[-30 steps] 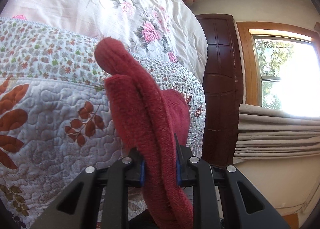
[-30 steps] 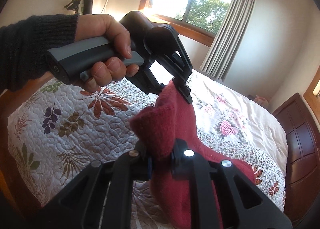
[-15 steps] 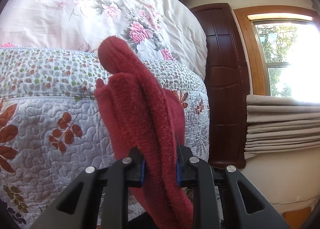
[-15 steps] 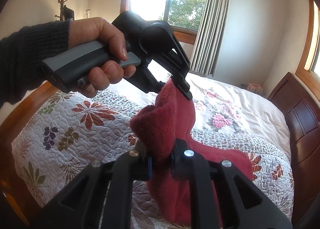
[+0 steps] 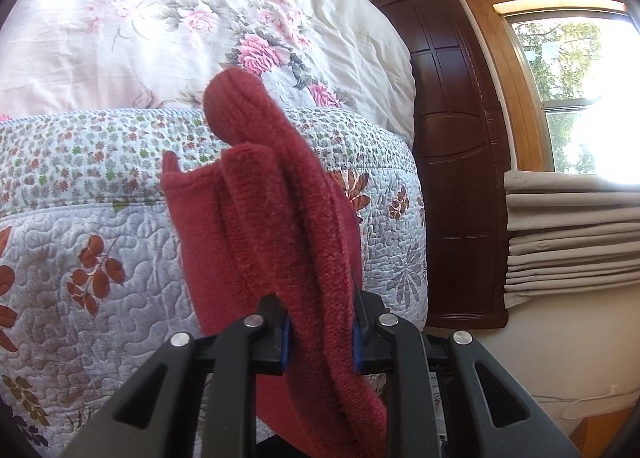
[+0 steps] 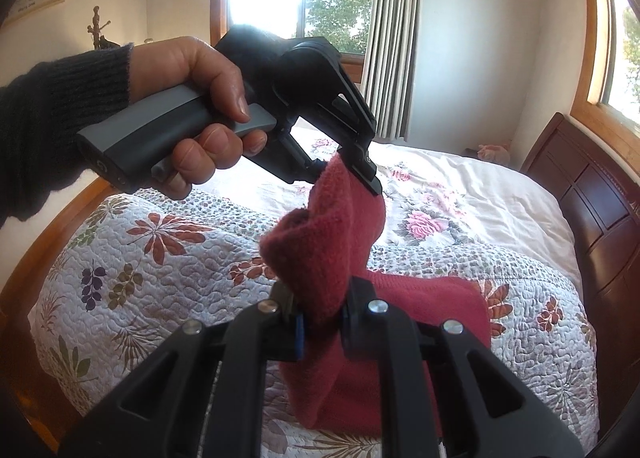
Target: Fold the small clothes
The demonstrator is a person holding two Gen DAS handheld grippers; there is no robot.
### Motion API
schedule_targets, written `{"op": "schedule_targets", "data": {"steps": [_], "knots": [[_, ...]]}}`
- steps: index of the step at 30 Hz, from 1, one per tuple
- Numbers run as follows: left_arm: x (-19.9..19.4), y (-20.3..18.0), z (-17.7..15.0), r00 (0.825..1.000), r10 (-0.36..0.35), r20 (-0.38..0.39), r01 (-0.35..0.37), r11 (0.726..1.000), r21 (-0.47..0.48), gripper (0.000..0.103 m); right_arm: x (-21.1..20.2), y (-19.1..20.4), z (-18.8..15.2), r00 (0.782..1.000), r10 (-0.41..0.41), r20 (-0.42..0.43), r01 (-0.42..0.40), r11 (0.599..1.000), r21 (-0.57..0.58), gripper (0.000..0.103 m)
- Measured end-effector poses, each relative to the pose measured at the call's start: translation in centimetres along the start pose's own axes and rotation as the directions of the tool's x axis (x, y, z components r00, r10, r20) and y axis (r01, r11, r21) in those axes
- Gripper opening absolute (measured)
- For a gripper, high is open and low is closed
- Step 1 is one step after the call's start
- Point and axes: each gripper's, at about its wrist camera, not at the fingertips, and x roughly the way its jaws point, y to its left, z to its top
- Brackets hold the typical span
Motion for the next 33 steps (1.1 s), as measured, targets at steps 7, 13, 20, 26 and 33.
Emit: {"op": "schedule_targets", "data": {"steps": [7,13,20,26,33], "knots": [[2.3,-1.5,0.2,0.999,0.026,-0.020,-0.026,1.000,0.009,0.021,-0.1,-2.2,-0.9,1.000,-0.004,-0.008,0.005,0.999,0.053,0.011],[3.6,-2.5,0.4,0.998,0.054,-0.034,-0.053,0.998,0.018,0.021,0.0,-3.4,-1.4,1.000,-0.005,-0.011,0.006,0.997,0.078,0.011],[5.1,-3.5,0.6,0.995,0.089,-0.048,-0.087,0.996,0.028,0.021,0.0,-5.0,-2.0,1.000,0.000,-0.011,0.001,0.994,0.109,0.011],[6.5,-4.7,0.7,0.990,0.126,-0.060,-0.124,0.992,0.038,0.021,-0.1,-6.6,-2.8,1.000,0.013,-0.011,-0.011,0.990,0.138,0.011],[8.6,-6.2,0.9,0.982,0.170,-0.078,-0.166,0.985,0.054,0.021,-0.2,-8.5,-3.7,1.000,0.025,-0.015,-0.022,0.984,0.176,0.011]]}}
